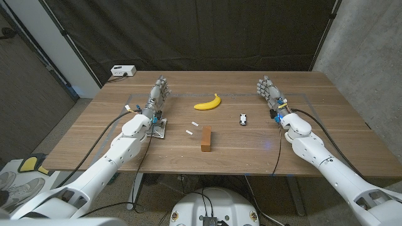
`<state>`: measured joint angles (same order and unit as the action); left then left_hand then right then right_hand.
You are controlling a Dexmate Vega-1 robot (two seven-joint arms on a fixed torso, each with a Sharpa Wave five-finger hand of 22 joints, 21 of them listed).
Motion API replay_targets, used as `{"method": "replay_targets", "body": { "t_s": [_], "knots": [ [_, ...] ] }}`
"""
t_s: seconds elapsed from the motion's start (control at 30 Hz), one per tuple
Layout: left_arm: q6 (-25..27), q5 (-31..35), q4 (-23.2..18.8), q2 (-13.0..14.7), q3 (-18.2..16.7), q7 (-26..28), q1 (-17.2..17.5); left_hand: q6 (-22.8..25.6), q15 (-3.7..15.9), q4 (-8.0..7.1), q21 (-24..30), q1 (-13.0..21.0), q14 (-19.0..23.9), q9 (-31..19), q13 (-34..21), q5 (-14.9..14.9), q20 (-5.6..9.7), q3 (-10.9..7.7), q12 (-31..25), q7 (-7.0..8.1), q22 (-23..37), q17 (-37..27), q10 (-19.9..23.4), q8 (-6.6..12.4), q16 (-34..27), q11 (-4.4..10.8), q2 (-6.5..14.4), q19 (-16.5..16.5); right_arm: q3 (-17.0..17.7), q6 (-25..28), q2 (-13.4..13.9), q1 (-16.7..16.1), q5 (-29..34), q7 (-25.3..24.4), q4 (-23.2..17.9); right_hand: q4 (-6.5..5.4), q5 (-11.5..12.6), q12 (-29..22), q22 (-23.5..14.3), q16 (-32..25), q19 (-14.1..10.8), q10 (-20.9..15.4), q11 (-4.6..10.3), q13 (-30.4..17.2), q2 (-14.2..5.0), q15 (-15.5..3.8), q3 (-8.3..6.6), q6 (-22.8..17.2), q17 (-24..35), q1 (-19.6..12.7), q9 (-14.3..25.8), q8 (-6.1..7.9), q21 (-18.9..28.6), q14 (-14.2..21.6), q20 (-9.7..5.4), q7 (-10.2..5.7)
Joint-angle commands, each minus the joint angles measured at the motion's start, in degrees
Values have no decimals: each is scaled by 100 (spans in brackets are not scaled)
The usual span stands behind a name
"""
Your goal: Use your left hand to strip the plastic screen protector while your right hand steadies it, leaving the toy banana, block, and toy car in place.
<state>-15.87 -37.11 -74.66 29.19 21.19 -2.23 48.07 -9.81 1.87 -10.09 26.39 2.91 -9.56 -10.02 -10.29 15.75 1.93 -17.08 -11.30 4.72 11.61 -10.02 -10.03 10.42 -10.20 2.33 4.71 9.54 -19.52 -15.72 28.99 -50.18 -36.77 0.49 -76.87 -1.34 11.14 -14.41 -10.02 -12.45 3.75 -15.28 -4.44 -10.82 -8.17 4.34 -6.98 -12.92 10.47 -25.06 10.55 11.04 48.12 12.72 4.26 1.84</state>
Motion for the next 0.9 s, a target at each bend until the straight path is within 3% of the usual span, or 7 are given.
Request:
{"method": "replay_targets", "body": {
  "t_s": [0.03, 0.23, 0.37, 0.57, 0.9],
  "knots": [
    [155, 70, -112, -29, -43, -45, 39, -524, -74, 30, 15, -2, -859, -25, -29, 13, -186, -11, -54, 101, 16, -25, -466, 65, -64, -118, 342, 994, 376, 504, 16, -424, 53, 7, -592, 51, 55, -75, -40, -148, -472, -253, 13, -25, 15, -33, -107, -187, 52, -49, 21, 76, 121, 476, 296, -62],
    [228, 97, -155, -37, -51, -86, 53, -447, -226, 48, 30, 3, -789, -34, -41, 3, -526, 5, -67, 151, 23, -32, -435, 78, -83, -171, 305, 955, 575, 818, 130, -657, -91, 226, -962, 91, 80, -178, -48, -226, -757, -586, -9, -35, 5, -96, -174, -370, 67, -41, 32, 116, 159, 836, 420, -103],
    [265, 120, -158, -46, -31, -146, 36, -417, -269, 55, 36, 6, -756, -37, -45, -1, -637, 12, -69, 170, 27, -35, -431, 84, -92, -182, 290, 941, 735, 1123, 222, -870, -282, 301, -1323, 99, 90, -188, -51, -242, -800, -635, 5, -37, -32, -112, -213, -389, 73, -48, 34, 112, 158, 924, 344, -133],
    [309, 136, -121, -78, 2, -233, -12, -376, -334, 65, 79, 14, -689, -39, -50, -7, -651, 20, -82, 196, 31, -40, -399, 91, -111, -190, 270, 832, 947, 1578, 361, -1189, -537, 318, -1855, 104, 105, -216, -56, -272, -952, -745, -44, -39, -89, -124, -278, -454, 82, -56, 37, 118, 189, 1074, 319, -121],
    [296, 152, 41, -146, 75, -452, -158, -364, -381, 74, 85, 22, -659, -42, -55, -12, -725, 27, -85, 213, 34, -46, -390, 87, -116, -192, 252, 815, 1229, 2357, 637, -1656, -811, 132, -2691, 104, 134, -266, -64, -302, -1156, -954, -147, -40, -186, -106, -420, -610, 93, -88, 40, 144, 232, 1278, 157, -40]
  ]
}}
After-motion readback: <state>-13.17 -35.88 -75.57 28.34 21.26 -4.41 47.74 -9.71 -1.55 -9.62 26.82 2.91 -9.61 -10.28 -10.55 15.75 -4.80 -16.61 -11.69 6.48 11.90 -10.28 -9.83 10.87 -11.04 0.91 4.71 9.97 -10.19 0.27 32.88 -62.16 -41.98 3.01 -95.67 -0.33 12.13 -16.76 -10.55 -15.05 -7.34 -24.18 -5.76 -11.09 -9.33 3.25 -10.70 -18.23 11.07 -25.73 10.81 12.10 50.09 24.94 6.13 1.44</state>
